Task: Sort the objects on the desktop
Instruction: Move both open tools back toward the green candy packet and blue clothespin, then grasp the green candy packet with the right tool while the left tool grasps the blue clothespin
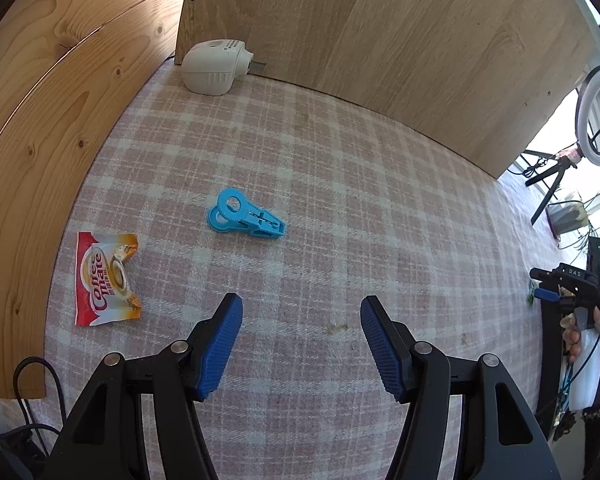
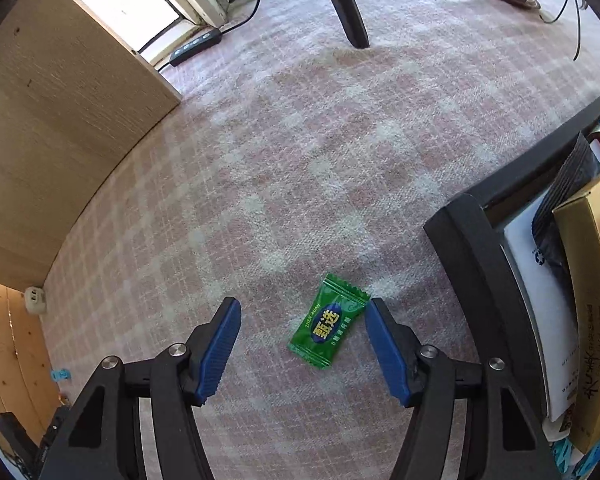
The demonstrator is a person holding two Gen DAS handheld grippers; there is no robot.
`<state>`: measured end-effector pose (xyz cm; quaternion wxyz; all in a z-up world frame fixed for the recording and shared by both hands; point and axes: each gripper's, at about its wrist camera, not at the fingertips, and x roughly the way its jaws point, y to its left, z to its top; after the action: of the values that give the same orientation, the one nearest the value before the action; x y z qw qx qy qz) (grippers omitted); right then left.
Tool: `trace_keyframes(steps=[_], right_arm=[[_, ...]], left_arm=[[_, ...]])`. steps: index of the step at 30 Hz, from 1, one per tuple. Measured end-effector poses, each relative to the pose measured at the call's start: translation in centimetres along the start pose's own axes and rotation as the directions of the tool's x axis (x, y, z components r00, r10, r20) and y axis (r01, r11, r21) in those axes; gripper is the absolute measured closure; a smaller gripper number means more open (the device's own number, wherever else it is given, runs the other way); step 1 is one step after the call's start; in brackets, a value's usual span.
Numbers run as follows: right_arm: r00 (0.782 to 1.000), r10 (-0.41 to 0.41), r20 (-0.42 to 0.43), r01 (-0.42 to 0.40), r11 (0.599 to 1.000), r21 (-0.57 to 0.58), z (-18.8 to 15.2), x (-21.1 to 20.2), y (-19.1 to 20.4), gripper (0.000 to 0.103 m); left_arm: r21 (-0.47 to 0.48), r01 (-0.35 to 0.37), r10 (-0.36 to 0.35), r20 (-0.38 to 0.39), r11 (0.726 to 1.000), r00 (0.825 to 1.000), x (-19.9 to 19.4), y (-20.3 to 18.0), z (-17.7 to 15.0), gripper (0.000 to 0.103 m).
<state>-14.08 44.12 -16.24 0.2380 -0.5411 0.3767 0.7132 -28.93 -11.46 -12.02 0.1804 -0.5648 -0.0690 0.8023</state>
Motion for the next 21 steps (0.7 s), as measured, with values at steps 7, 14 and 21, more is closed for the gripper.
trace_keyframes(steps=[7,14,21], right_arm=[[0.996,-0.086,0.000,0.084,0.973,-0.216,-0.4,0.9,3.7,0.048],[0.991,-0.132,0.018,0.131,0.934,-0.332,-1.7,0.8,4.0,0.048],[0.991,-0.134,0.020,0.132,0.922,-0.365,-2.2,0.6,3.9,0.048]], left_arm=[[-0.075,0.005,-0.006,-0.004,0.997,1.000,0.0,1.2,0.3,0.038],[-0.151,-0.020,0.016,-0.025,0.988,1.000,1.3,1.4,2.4,0.038],[-0.225,-0.068,0.052,-0.077,0.972,0.996,4.1,1.1,5.4,0.038]])
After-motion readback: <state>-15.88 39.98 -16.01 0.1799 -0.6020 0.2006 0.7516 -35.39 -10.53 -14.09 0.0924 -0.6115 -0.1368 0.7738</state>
